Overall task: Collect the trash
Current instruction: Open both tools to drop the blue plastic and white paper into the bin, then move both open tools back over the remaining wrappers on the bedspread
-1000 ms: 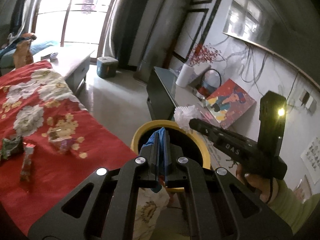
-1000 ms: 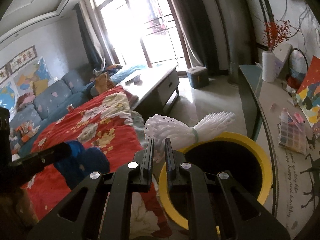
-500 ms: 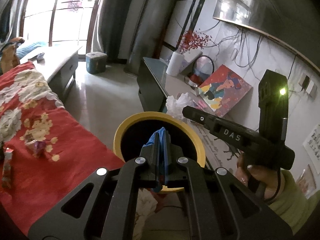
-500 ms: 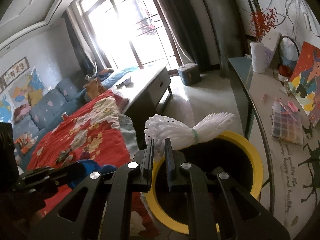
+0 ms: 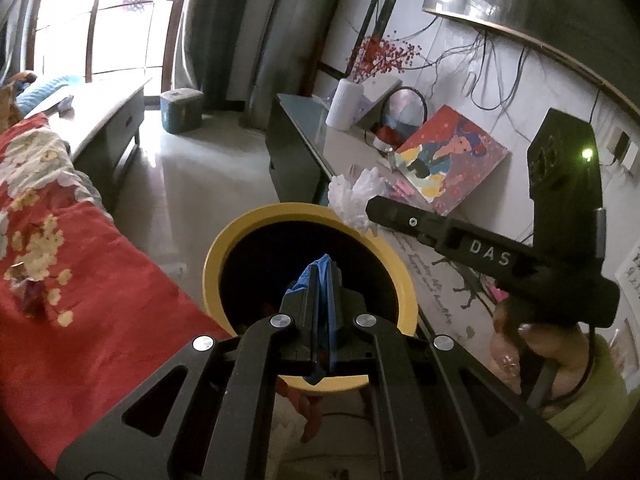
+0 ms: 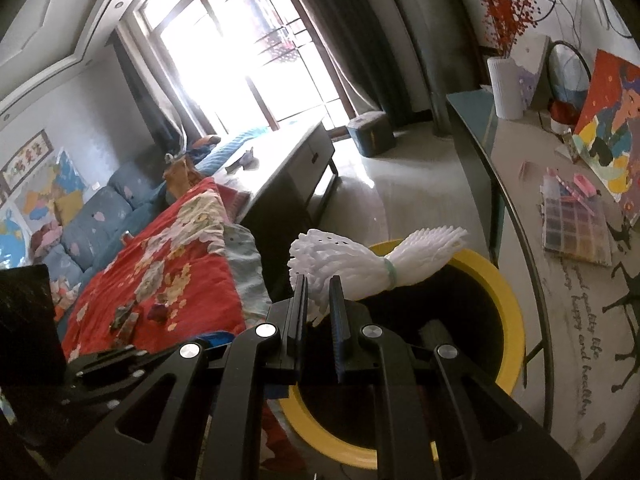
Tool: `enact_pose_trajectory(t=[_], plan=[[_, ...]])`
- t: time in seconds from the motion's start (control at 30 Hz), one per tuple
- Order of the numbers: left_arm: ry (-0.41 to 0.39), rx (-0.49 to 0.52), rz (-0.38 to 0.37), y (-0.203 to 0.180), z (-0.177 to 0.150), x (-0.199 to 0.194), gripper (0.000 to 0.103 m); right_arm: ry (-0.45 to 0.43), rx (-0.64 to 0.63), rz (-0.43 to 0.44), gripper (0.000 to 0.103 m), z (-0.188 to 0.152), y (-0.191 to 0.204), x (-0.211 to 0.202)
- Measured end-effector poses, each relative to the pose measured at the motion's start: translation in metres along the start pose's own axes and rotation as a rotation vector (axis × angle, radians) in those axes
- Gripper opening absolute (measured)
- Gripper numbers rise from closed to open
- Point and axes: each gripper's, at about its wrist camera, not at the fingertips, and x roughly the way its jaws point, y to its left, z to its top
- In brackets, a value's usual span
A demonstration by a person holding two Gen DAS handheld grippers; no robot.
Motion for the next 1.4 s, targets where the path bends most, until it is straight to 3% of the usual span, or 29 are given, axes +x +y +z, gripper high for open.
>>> enact_pose_trajectory(t=[0.27, 0.37, 0.43, 0.5, 0.53, 0.7, 0.8, 0.9, 1.4], plan=[[0.046, 0.019, -0.020, 0.000, -0.003, 0.026, 0.001, 0.020, 0.027, 0.009, 0.014, -0.001, -0.009, 0.008], [0.060, 0.020, -0.012, 0.001, -0.004, 0.034, 0.002, 0.013, 0.040, 0.000, 0.022, -0.001, -0.012, 0.006], [0.065, 0.012, -0.009, 0.001, -0.005, 0.037, 0.012, 0.007, 0.049, -0.010, 0.029, -0.001, -0.016, 0.006], [0.064, 0.016, -0.008, 0.000, -0.005, 0.038, 0.033, 0.006, 0.056, -0.020, 0.036, 0.000, -0.019, 0.006], [0.060, 0.019, -0.005, 0.000, -0.006, 0.037, 0.034, 0.004, 0.058, -0.025, 0.040, 0.000, -0.020, 0.005], [0.040, 0.005, 0.019, 0.002, -0.003, 0.029, 0.070, -0.014, 0.065, -0.048, 0.046, 0.001, -0.022, 0.002], [0.024, -0.010, 0.035, 0.004, -0.001, 0.022, 0.087, -0.030, 0.056, -0.065, 0.062, 0.002, -0.019, -0.001], [0.009, -0.030, 0.047, 0.008, 0.000, 0.015, 0.092, -0.046, 0.047, -0.077, 0.066, 0.003, -0.017, -0.005], [-0.084, -0.069, 0.132, 0.024, 0.005, -0.028, 0.092, -0.073, -0.014, -0.110, 0.078, 0.005, 0.005, -0.011]])
